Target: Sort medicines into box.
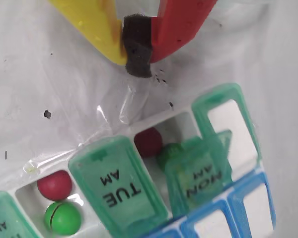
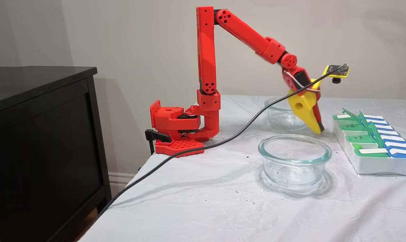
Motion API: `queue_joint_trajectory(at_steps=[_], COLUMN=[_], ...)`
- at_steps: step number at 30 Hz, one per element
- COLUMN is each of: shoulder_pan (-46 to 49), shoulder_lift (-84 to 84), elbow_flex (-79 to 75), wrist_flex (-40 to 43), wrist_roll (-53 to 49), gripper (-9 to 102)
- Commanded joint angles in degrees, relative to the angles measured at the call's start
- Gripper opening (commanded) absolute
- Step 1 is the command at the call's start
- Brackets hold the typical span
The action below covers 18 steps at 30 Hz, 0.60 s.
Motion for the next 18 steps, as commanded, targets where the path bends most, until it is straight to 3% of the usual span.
queue_joint_trajectory(at_steps=[1,6,18], shoulder_pan=[4.31,6.77,2.2], shoulder_lift=[8.44,11.34,1.05], elbow_flex=[-13.89,-13.36,-10.81], wrist_flex=[3.34,-1.67,-7.82], wrist_roll=[11.6,24.43,31.9], gripper=[0,0,0])
